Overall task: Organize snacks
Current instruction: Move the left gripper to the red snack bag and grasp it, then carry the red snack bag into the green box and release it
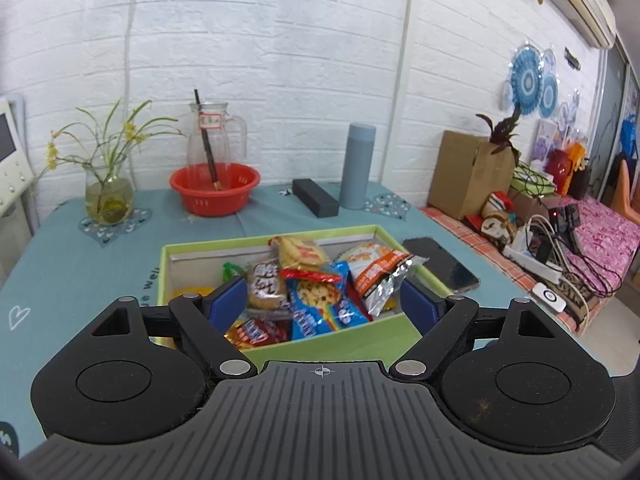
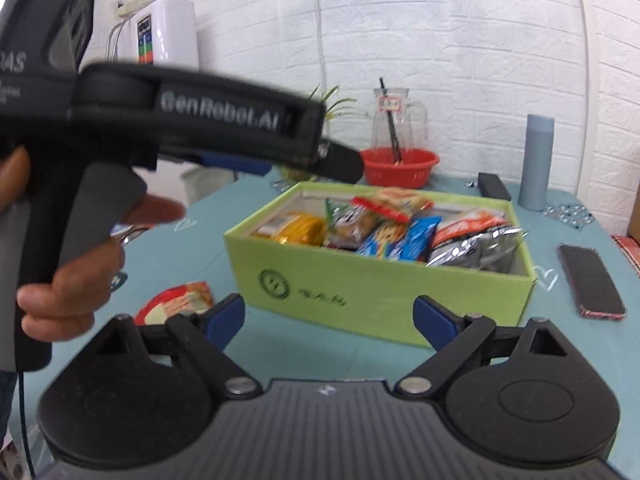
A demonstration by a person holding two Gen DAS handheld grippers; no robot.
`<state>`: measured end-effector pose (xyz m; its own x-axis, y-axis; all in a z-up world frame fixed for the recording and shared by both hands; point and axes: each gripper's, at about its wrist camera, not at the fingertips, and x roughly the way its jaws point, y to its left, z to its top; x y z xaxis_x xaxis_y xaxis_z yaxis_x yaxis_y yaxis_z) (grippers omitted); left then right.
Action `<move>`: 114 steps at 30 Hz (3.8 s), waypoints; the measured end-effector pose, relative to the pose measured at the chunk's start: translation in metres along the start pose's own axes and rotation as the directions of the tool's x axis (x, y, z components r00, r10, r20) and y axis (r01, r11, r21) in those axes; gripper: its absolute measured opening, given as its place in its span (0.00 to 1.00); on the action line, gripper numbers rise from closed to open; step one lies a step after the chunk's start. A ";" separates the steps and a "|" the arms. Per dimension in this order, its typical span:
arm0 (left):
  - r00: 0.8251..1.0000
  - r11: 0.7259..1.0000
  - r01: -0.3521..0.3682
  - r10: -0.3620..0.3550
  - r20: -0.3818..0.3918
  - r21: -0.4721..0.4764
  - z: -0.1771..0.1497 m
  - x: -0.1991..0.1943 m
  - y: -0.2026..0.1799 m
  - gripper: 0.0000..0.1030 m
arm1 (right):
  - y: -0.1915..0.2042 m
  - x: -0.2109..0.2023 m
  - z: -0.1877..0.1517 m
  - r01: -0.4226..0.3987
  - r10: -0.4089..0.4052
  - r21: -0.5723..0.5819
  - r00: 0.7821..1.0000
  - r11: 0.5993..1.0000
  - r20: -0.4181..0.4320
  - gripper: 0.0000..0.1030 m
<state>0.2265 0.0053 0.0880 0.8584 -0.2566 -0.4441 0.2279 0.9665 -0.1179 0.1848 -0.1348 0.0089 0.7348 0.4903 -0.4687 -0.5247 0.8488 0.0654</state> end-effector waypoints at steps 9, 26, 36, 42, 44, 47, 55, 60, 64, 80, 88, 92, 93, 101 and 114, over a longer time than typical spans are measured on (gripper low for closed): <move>0.980 0.962 -0.185 0.165 -0.113 -0.201 -0.061 -0.027 0.136 0.72 | 0.081 0.061 -0.025 -0.180 0.162 -0.096 0.973 0.979 -0.167 0.91; 0.950 0.970 0.039 -0.111 -0.294 -0.239 -0.107 0.000 0.143 0.35 | 0.128 0.103 -0.024 -0.329 0.276 -0.159 0.917 0.931 -0.287 0.91; 0.948 0.985 0.068 -0.113 -0.298 -0.156 -0.153 -0.029 -0.011 0.53 | 0.056 -0.006 -0.077 -0.207 0.138 -0.194 0.937 0.959 -0.320 0.91; 0.947 0.985 0.030 -0.083 -0.310 -0.172 -0.142 -0.027 -0.020 0.59 | 0.029 -0.051 -0.096 -0.128 0.114 -0.051 0.970 0.990 -0.216 0.91; 0.948 0.982 0.030 -0.087 -0.308 -0.185 -0.131 -0.024 -0.008 0.62 | 0.031 -0.056 -0.100 -0.128 0.133 0.042 0.979 0.991 -0.155 0.91; 0.923 0.979 0.121 -0.172 -0.345 -0.163 -0.119 -0.014 0.001 0.66 | 0.042 -0.047 -0.103 -0.130 0.137 0.061 0.983 0.990 -0.126 0.91; 0.889 0.965 0.243 -0.262 -0.376 -0.096 -0.134 -0.007 0.000 0.41 | 0.056 -0.039 -0.102 -0.091 0.087 -0.023 0.986 0.996 -0.144 0.74; 0.909 0.969 0.211 -0.244 -0.338 -0.129 -0.136 -0.015 0.009 0.35 | 0.050 -0.036 -0.089 -0.146 0.151 0.040 0.976 0.988 -0.155 0.66; 0.926 0.968 0.179 -0.226 -0.303 -0.174 -0.129 -0.018 0.016 0.33 | 0.055 -0.031 -0.081 -0.131 0.136 0.046 0.983 0.990 -0.122 0.67; 0.987 0.979 0.151 -0.158 -0.041 -0.139 -0.005 0.000 0.037 0.28 | 0.036 0.014 0.032 -0.098 0.109 -0.129 0.991 0.987 0.084 0.78; 0.989 0.992 0.090 -0.100 -0.111 -0.091 0.055 0.097 0.070 0.26 | -0.025 0.109 0.111 -0.152 0.149 -0.091 0.988 0.984 -0.035 0.77; 0.982 0.990 0.077 -0.096 -0.161 -0.119 0.040 0.132 0.085 0.30 | -0.049 0.144 0.106 -0.190 0.187 -0.024 0.978 0.981 -0.093 0.77; 0.983 0.989 0.084 -0.102 -0.156 -0.121 0.035 0.135 0.087 0.36 | -0.051 0.148 0.102 -0.192 0.190 -0.014 0.977 0.981 -0.098 0.78; 0.983 0.987 0.081 -0.101 -0.151 -0.136 0.023 0.142 0.089 0.51 | -0.047 0.150 0.087 -0.157 0.151 -0.065 0.984 0.985 -0.090 0.83; 0.997 0.983 0.072 -0.070 0.015 -0.169 0.042 0.092 0.082 0.74 | -0.050 0.113 0.097 -0.085 0.085 -0.021 0.996 0.996 0.001 0.90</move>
<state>0.3429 0.0607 0.0748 0.8472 -0.3240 -0.4210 0.2082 0.9316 -0.2979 0.3360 -0.1030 0.0375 0.6876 0.5612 -0.4606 -0.5945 0.7994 0.0864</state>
